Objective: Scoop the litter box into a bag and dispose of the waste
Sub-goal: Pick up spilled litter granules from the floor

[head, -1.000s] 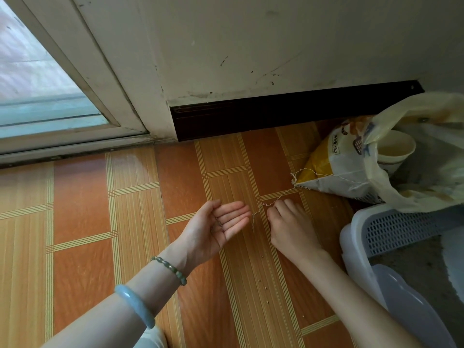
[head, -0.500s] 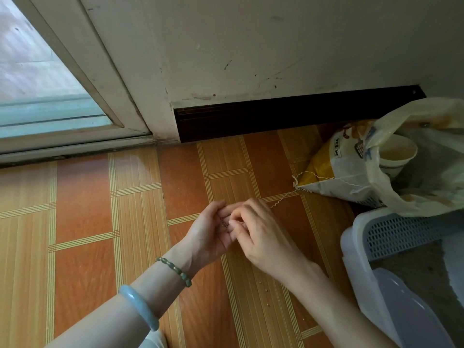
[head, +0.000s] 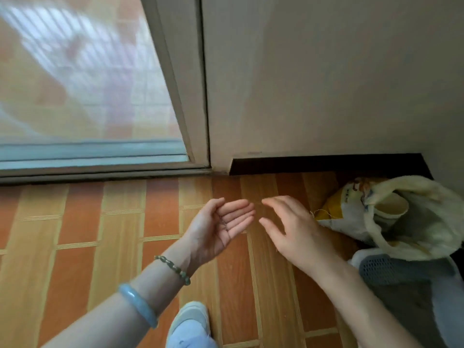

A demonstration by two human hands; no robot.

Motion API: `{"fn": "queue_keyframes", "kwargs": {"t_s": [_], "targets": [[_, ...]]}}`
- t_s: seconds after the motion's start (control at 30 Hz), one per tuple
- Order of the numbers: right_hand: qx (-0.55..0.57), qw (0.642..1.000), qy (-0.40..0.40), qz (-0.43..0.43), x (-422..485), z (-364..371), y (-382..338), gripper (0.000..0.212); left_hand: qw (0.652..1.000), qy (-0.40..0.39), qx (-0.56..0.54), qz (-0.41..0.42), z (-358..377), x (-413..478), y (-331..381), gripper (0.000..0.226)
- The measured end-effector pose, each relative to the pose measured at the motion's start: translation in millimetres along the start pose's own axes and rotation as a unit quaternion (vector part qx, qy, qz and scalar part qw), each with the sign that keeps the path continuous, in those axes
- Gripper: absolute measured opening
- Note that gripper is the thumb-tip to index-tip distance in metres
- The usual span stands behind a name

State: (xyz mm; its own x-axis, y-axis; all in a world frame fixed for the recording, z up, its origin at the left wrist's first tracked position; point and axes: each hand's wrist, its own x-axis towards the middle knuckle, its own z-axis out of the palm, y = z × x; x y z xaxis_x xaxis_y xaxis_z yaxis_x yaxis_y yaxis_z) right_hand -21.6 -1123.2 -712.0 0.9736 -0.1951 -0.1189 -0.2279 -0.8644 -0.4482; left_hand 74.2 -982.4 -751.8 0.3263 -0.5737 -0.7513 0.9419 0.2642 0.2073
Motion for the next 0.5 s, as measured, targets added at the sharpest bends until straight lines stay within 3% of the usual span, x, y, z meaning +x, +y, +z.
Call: {"fn": "queue_keyframes", "kwargs": {"t_s": [0.27,0.5], "targets": [[-0.044,0.996,-0.011,-0.078,9,-161,-178,0.042,0.992,0.011,-0.086,0.09,77,-226,99,0.05],[-0.065,0.981,-0.025,-0.182,-32,-325,-326,0.037,0.968,0.039,-0.185,0.166,155,-449,123,0.049]]}}
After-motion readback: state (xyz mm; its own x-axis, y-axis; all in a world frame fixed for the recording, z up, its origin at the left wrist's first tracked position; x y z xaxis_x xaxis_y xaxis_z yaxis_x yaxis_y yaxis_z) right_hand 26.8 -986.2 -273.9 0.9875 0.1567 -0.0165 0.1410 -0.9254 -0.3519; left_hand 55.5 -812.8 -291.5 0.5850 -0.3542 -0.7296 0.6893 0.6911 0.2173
